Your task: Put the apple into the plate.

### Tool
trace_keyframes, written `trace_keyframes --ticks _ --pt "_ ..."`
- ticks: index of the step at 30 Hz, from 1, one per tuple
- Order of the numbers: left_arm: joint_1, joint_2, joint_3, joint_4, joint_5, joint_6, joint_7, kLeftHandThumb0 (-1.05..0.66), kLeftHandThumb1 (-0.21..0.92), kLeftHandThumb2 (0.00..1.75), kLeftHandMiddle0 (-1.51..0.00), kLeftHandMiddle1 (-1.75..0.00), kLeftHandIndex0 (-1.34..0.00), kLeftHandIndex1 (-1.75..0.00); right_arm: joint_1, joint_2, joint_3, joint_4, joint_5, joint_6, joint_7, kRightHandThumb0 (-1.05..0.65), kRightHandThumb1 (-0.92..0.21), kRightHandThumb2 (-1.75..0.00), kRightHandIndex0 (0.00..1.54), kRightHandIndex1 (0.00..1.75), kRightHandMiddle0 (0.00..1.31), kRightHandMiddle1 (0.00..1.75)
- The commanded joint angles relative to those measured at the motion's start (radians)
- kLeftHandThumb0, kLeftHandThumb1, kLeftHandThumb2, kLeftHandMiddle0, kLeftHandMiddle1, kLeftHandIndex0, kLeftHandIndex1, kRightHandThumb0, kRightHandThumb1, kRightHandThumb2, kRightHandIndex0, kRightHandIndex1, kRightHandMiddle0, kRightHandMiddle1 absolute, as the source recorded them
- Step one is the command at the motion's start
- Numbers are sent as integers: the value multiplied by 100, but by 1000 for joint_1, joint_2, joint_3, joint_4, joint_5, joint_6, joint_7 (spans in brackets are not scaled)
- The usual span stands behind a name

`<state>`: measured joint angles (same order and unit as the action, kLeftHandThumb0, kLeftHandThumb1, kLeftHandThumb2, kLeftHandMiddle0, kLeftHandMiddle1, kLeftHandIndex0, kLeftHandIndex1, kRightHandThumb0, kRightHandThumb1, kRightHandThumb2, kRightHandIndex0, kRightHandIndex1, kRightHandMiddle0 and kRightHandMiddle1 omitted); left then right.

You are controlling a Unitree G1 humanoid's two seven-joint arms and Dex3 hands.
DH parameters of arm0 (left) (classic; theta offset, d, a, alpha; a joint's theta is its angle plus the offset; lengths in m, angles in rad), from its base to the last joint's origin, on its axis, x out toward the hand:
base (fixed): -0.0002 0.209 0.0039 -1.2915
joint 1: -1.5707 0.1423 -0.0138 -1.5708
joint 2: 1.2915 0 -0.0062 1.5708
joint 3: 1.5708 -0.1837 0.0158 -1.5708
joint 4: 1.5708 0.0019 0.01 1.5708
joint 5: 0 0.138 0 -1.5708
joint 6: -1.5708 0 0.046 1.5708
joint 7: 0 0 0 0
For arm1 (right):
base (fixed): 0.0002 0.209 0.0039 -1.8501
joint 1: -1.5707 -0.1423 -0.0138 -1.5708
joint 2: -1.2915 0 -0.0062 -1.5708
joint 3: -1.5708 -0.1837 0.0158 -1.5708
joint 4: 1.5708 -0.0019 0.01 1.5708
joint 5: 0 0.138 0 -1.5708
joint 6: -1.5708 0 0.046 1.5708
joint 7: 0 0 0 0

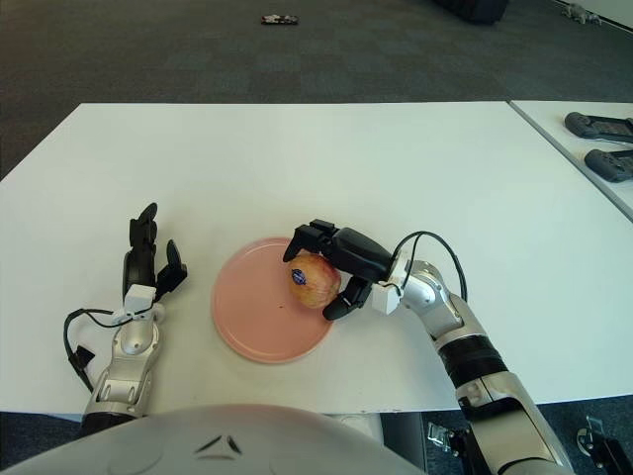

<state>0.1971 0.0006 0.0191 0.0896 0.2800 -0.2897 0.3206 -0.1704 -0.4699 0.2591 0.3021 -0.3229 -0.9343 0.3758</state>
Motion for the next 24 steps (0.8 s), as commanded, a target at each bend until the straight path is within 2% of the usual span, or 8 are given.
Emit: trace_keyframes --ticks 1,4,5,7,12,17,24 --pt "-23 3 0 9 5 4 7 -85 92 97 -22 -12 0 -58 -33 9 -25 18 -47 -44 -64 -69 -83 -60 21 162 12 169" --pt "-25 3 0 11 8 7 8 -85 92 97 -22 -12 0 -59 -37 9 -28 30 -76 -66 -96 -81 -89 -50 10 144 4 152" --pt "-24 3 0 10 10 8 9 -85 92 98 -22 -12 0 -59 -38 10 -28 34 -84 -73 -105 -83 -90 -49 9 142 3 149" --pt "-24 2 0 10 12 10 11 -84 92 98 -22 -12 0 -60 -40 10 -28 41 -95 -82 -119 -87 -91 -47 6 127 1 129" --pt "-28 0 0 11 14 14 15 -84 92 97 -23 -12 0 -60 -48 7 -23 60 -120 -90 -142 -90 -92 -48 3 110 0 105" --pt "-27 -1 -1 9 13 18 14 -83 92 97 -23 -12 0 -61 -53 4 -17 67 -132 -86 -150 -92 -92 -50 3 100 0 95" --pt "-28 -2 -1 5 5 27 9 -83 92 97 -23 -12 0 -61 -55 0 -7 71 -128 -70 -139 -91 -92 -51 7 95 0 96"
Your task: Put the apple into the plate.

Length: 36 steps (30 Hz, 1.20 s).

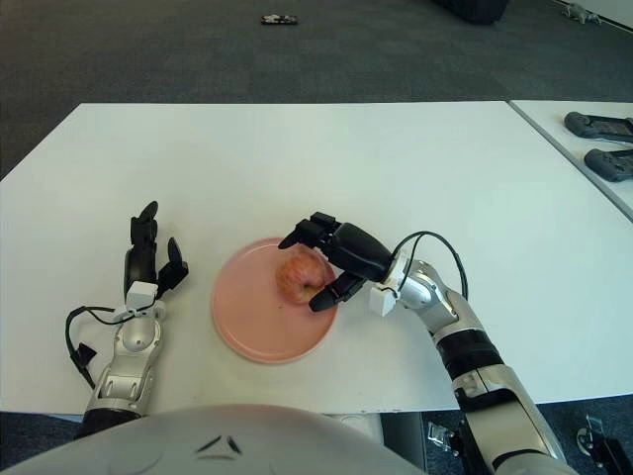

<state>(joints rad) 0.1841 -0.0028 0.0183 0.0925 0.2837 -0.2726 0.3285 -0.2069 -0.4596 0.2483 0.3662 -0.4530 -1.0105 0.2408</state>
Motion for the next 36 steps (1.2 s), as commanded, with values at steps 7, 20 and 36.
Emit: trace_keyframes --ticks 7,20,36 --pt "-14 2 -1 -5 0 20 -1 -83 92 97 -23 -12 0 -61 -20 -14 9 2 15 14 2 -89 -92 -51 10 95 0 101" --pt "-17 5 -1 -2 -1 12 -1 -83 92 98 -22 -12 0 -59 -31 -11 13 14 13 18 -4 -86 -92 -48 14 97 0 115" --pt "-26 11 5 11 -9 12 -5 -84 92 96 -23 -12 0 -59 -135 21 -24 69 174 63 16 -86 -92 -44 9 91 0 105"
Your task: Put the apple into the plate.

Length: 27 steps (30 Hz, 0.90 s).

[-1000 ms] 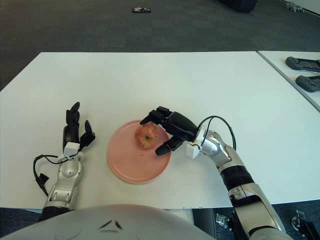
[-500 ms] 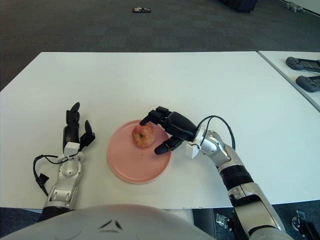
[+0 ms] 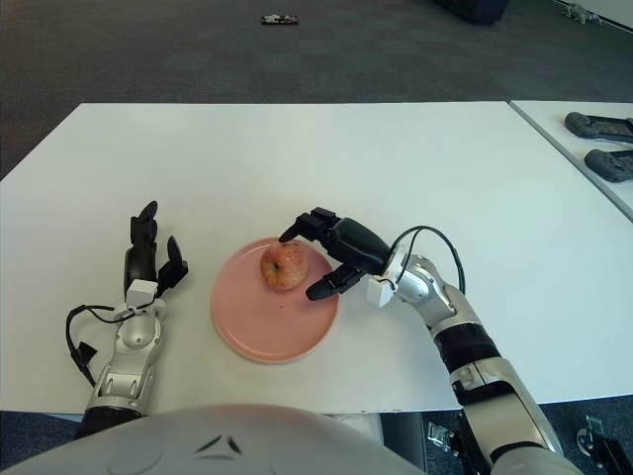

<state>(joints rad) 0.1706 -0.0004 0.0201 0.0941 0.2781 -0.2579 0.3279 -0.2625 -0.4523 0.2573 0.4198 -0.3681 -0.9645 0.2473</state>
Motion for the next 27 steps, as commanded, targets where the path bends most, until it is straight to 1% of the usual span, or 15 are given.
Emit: trace_keyframes --ticks 1,3,5,9,12,15,17,18,23,27 --pt "-13 10 3 10 -3 -4 -4 -84 92 96 -23 -12 0 -59 -103 20 -40 21 124 24 15 -86 -92 -41 9 91 0 103" --pt "-14 12 5 13 -4 -4 -4 -84 92 96 -23 -12 0 -59 -144 41 -60 26 184 26 10 -85 -92 -37 10 91 0 101" --pt "-16 15 8 16 -7 -6 -6 -84 92 96 -23 -12 0 -59 -152 68 -83 41 202 -3 -24 -84 -92 -34 10 91 0 101" --pt "-19 19 9 22 -5 -14 -5 -85 92 97 -23 -12 0 -59 -200 99 -141 131 210 -47 -89 -80 -91 -32 13 92 0 104" --pt "-20 22 9 24 -4 -15 -6 -85 92 97 -22 -12 0 -59 -215 130 -182 160 174 -61 -167 -78 -91 -31 15 92 0 106" --pt "-22 25 9 27 -6 -17 -9 -85 92 97 -22 -12 0 -58 -220 160 -203 172 175 -39 -210 -75 -89 -33 18 91 0 110" --pt "-23 28 9 30 -7 -20 -11 -85 92 98 -22 -12 0 -58 -217 178 -209 165 194 -7 -216 -74 -88 -36 18 92 0 114" --pt "-23 29 8 32 -7 -23 -11 -85 92 98 -22 -12 0 -58 -212 191 -213 154 213 22 -216 -74 -88 -37 18 93 0 115" --pt "-22 36 9 35 -6 -31 -14 -85 92 99 -22 -12 0 -56 -195 251 -236 104 274 124 -232 -70 -79 -55 16 107 2 125" --pt "-20 38 12 35 -9 -30 -19 -85 92 99 -22 -12 0 -57 -197 295 -252 99 318 178 -237 -67 -73 -67 18 114 5 128"
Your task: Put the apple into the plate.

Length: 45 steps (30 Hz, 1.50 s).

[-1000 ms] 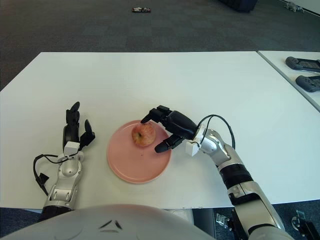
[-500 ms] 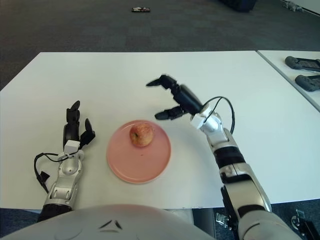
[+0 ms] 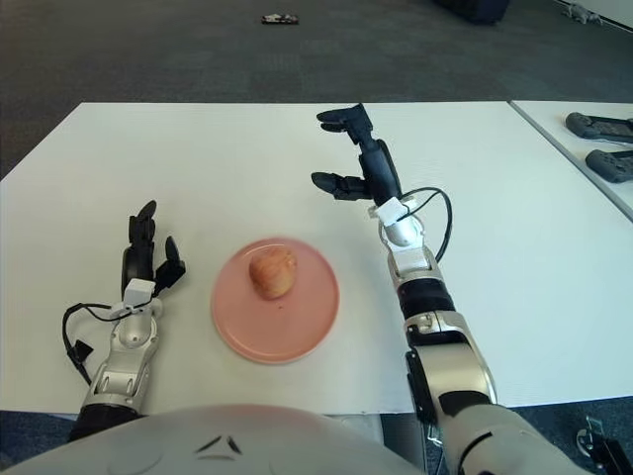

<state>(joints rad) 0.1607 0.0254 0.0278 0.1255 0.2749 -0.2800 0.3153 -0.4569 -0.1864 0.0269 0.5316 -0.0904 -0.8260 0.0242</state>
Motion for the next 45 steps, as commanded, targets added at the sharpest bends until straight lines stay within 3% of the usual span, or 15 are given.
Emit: trace_keyframes --ticks 1,8,35,37,40,45 --pt "-9 12 5 2 -7 -8 -8 -85 92 98 -22 -12 0 -57 -3 37 -25 -12 46 49 -15 -65 -71 -70 18 116 7 129" --pt "-4 15 8 -5 -7 -8 -11 -85 92 98 -22 -12 0 -60 4 63 -38 -25 56 80 -15 -60 -65 -81 20 122 10 132" --pt "16 15 7 -38 -12 6 -24 -84 92 97 -22 -12 0 -57 21 77 -45 -65 44 102 -10 -59 -63 -84 20 123 10 132" --pt "16 14 7 -38 -12 6 -23 -84 92 97 -22 -13 0 -57 92 106 -55 65 76 169 -3 -58 -63 -84 22 123 11 133" --pt "15 15 8 -38 -13 4 -23 -84 92 96 -22 -13 0 -57 87 97 -76 240 80 183 -3 -52 -61 -87 29 124 13 137" --pt "15 16 8 -38 -13 0 -23 -84 92 96 -23 -13 0 -57 95 103 -66 230 53 195 -31 -45 -56 -95 27 128 9 143"
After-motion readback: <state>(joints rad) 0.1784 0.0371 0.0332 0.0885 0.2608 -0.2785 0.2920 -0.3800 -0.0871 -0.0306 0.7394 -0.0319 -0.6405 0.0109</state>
